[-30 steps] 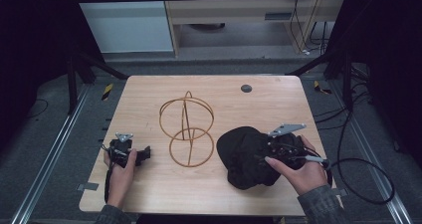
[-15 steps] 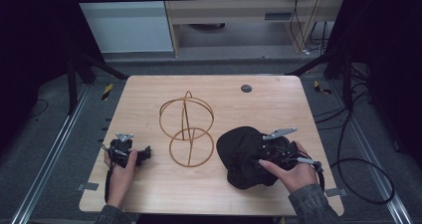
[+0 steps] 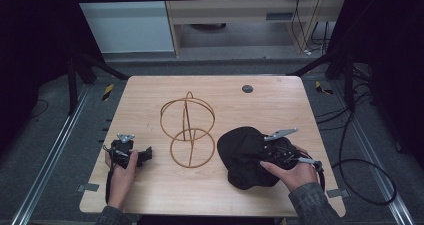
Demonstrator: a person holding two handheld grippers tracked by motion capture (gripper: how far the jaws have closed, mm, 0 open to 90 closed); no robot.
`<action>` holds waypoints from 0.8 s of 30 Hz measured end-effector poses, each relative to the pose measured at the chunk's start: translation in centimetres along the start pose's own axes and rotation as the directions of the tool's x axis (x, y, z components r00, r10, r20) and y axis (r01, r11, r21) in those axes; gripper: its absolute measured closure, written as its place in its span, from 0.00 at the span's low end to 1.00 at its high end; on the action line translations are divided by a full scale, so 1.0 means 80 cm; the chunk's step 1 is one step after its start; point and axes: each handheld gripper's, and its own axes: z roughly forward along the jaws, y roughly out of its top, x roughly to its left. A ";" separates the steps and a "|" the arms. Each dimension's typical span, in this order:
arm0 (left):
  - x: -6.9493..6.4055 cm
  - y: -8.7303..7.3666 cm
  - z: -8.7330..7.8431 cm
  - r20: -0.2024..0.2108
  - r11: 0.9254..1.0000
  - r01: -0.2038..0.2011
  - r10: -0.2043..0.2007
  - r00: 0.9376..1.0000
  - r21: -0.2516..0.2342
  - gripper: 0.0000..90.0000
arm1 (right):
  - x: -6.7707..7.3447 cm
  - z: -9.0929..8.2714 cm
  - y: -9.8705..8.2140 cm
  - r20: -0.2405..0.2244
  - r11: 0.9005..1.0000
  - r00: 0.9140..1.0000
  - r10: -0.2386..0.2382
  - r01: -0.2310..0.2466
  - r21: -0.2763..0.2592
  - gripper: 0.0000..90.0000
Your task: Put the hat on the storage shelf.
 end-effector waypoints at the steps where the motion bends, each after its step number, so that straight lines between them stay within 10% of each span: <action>1: 0.000 0.000 0.000 0.000 1.000 -0.002 0.002 1.000 0.000 0.00 | -0.001 0.000 -0.001 -0.006 1.000 1.000 -0.001 0.001 -0.001 0.38; 13: -0.001 0.000 0.000 0.000 1.000 -0.004 0.004 1.000 0.001 0.00 | -0.004 0.002 -0.005 -0.050 1.000 0.999 -0.022 0.022 -0.009 0.82; 24: -0.001 0.000 0.000 0.000 1.000 -0.004 0.004 1.000 0.001 0.00 | -0.016 -0.007 0.014 -0.093 1.000 0.995 -0.021 0.019 -0.023 0.94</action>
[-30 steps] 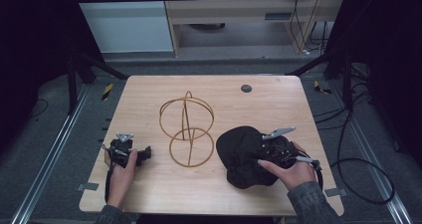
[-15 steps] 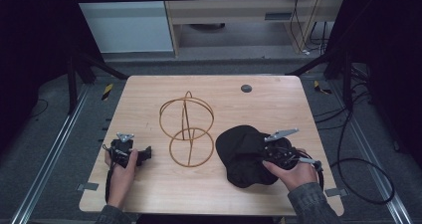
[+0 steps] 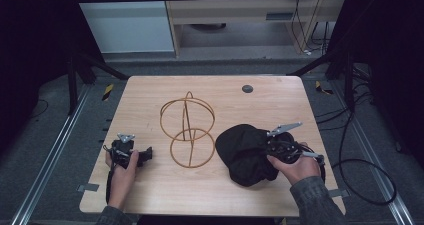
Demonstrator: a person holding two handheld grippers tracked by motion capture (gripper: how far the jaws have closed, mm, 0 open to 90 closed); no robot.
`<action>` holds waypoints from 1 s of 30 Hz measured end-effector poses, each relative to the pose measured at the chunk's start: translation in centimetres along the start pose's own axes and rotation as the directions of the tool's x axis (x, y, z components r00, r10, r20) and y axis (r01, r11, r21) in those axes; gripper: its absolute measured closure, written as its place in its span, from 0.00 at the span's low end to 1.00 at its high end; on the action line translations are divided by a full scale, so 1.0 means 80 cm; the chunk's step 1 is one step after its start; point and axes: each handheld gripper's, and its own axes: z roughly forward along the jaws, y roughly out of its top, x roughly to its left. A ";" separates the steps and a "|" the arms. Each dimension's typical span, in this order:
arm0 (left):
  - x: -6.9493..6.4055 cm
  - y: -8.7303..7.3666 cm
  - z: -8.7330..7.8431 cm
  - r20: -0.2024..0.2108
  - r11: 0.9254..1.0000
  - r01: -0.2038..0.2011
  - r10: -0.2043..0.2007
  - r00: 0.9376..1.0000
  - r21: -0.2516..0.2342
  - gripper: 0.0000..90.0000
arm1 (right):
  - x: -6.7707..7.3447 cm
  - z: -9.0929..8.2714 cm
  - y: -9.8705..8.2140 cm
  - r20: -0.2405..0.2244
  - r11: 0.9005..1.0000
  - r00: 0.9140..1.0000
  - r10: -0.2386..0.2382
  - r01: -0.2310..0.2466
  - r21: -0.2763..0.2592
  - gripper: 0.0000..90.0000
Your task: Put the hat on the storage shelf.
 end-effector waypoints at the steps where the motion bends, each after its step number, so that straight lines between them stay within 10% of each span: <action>1: 0.000 0.000 0.000 0.000 1.000 0.000 0.000 1.000 0.000 0.00 | -0.001 -0.002 0.004 0.000 1.000 1.000 -0.002 0.002 0.005 0.94; 14: 0.000 0.000 0.000 0.000 1.000 0.000 0.000 1.000 0.000 0.00 | -0.018 -0.043 0.064 0.022 1.000 1.000 -0.004 0.004 0.021 0.94; 30: 0.000 0.000 0.000 0.000 1.000 0.004 -0.004 1.000 -0.004 0.00 | -0.043 -0.094 0.156 0.098 0.993 0.994 0.043 -0.032 -0.112 0.94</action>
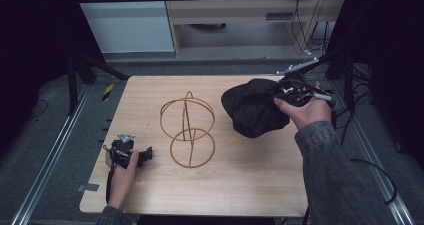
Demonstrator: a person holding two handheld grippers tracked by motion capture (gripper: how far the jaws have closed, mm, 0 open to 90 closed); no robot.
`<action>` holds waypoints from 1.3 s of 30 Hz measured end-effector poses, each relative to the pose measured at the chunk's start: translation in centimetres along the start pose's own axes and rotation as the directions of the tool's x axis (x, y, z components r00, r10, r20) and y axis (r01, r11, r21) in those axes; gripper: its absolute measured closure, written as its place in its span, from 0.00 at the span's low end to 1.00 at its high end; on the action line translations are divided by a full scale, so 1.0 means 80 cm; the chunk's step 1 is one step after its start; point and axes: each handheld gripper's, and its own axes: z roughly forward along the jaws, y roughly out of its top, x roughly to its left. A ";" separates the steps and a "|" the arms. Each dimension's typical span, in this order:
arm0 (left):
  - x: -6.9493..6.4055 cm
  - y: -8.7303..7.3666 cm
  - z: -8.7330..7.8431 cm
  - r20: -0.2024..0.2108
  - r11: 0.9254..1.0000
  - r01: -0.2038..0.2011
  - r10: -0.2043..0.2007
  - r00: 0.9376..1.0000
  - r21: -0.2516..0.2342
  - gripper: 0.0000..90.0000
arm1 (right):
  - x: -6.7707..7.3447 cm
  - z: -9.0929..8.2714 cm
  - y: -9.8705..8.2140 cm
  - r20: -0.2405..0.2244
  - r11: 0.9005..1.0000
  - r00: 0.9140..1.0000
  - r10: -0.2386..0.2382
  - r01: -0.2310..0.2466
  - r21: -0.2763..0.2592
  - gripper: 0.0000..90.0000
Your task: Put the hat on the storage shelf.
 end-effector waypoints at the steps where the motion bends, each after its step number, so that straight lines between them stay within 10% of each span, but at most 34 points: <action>1: 0.000 0.000 0.000 0.000 1.000 0.000 0.000 1.000 0.002 0.00 | 0.000 -0.004 0.011 -0.005 1.000 1.000 0.007 -0.007 -0.016 0.94; 39: 0.000 0.000 0.000 0.000 1.000 -0.002 0.002 1.000 0.003 0.00 | 0.070 -0.058 0.095 -0.139 0.982 0.987 -0.080 0.054 -0.179 0.95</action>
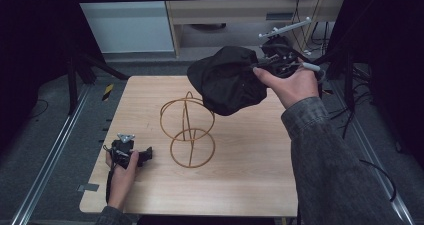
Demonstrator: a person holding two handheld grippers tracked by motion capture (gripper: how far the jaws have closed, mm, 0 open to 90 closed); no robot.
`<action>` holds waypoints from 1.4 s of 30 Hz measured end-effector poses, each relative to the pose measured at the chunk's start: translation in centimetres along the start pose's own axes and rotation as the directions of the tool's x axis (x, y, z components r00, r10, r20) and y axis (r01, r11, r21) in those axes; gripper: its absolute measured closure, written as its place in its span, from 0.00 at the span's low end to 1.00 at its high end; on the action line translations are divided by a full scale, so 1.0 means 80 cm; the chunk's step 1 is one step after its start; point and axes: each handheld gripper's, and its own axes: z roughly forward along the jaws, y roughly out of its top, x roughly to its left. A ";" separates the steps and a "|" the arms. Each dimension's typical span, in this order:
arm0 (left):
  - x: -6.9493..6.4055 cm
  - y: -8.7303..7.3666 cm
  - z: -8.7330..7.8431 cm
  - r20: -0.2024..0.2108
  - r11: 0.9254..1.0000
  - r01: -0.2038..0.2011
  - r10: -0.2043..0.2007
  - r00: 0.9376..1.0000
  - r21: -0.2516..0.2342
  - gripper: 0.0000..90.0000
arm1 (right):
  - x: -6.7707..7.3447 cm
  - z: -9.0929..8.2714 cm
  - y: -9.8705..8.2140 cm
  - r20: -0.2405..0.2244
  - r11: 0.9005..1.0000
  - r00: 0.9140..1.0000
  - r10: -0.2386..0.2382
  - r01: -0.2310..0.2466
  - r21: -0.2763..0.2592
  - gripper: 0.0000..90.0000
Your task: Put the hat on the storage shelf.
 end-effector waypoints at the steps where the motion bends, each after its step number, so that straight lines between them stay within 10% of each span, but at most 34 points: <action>1: 0.000 0.000 0.000 0.000 1.000 0.000 0.000 1.000 0.000 0.00 | 0.000 0.000 0.000 0.000 1.000 1.000 0.000 0.000 0.000 0.95; 42: 0.000 0.000 0.000 0.000 1.000 0.004 -0.004 1.000 -0.003 0.00 | 0.068 0.023 0.002 -0.172 0.996 0.981 -0.085 0.087 0.004 0.95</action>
